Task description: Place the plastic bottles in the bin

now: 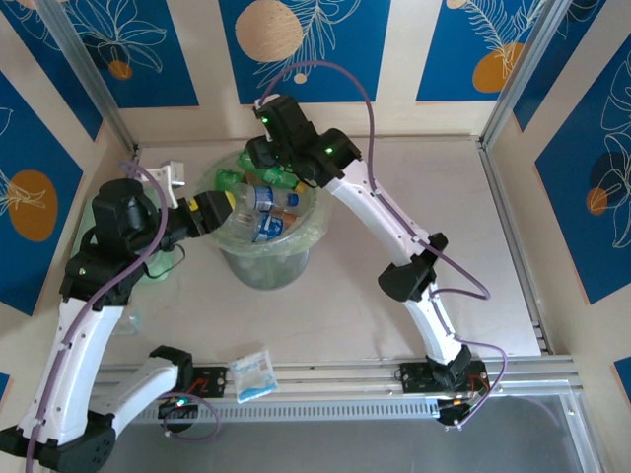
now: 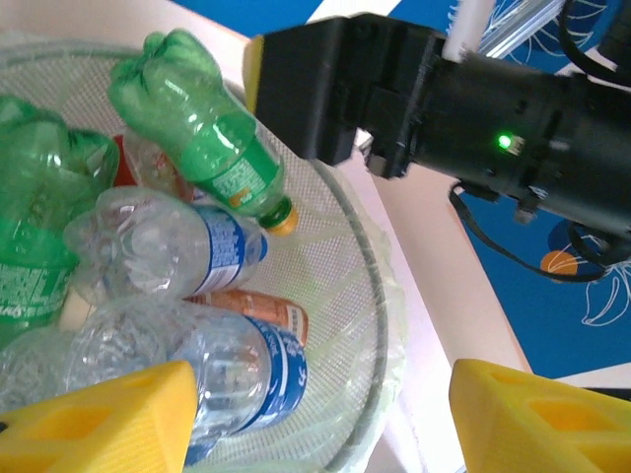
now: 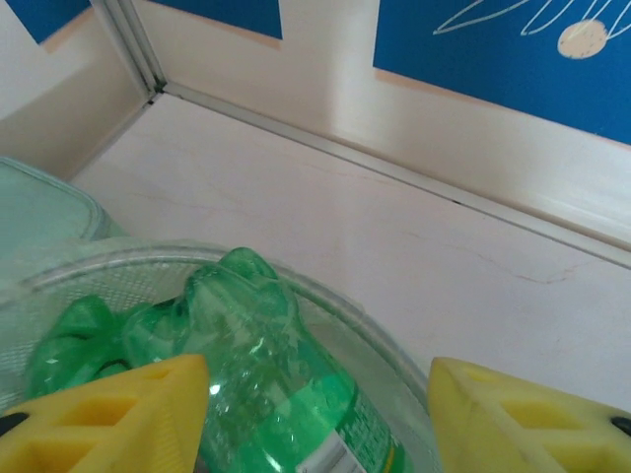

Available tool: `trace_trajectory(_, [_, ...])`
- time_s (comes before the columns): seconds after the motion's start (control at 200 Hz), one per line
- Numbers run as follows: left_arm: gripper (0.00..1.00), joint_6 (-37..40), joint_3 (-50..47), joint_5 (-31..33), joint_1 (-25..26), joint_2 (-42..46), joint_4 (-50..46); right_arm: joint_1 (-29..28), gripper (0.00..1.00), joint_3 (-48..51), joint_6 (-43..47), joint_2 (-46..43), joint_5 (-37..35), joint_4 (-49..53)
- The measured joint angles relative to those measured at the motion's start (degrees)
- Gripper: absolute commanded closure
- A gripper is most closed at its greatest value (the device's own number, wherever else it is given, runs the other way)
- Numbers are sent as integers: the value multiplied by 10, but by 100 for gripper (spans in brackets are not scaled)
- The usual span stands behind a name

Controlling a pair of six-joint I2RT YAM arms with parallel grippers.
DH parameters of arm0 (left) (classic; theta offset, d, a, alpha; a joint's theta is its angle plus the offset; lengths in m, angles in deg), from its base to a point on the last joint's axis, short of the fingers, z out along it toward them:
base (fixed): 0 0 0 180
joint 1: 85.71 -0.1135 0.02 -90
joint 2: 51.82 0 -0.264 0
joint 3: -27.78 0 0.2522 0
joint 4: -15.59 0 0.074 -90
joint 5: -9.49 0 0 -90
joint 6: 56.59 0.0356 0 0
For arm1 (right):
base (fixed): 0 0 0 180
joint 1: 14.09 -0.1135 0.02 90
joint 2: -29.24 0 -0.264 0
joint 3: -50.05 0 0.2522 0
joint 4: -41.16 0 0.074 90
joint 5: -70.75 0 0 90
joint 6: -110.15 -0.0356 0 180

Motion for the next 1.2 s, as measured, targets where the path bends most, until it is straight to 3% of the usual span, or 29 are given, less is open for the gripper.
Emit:
trace_trajectory(0.08, [18,11,23,11,0,-15,-5,0,37,28,-1,-44,0,-5])
trace_trajectory(0.155, [0,29,49,34,0,-30,-15,1,33,93,-5,-112,-5,-19])
trace_trajectory(0.325, [1,82,80,158,0,-35,-26,34,23,363,-46,-331,-17,-103])
trace_trajectory(0.465, [1,136,61,322,0,-33,-10,149,9,596,-123,-504,-12,-153])
trace_trajectory(0.585, [1,207,-47,466,-3,-23,73,265,5,784,-173,-623,-2,-187])
trace_trajectory(0.68, [1,255,-180,538,-12,-12,177,325,6,910,-185,-691,5,-217])
trace_trajectory(0.79, [1,256,-304,586,-24,23,367,381,5,1049,-176,-748,21,-268])
trace_trajectory(0.905, [1,253,-371,627,-44,63,449,412,5,1137,-165,-770,30,-301])
trace_trajectory(1.07, [1,254,-385,625,-56,83,461,441,5,1169,-162,-769,47,-341])
trace_trajectory(1.2, [1,253,-324,581,-56,67,388,444,5,1166,-162,-765,56,-364])
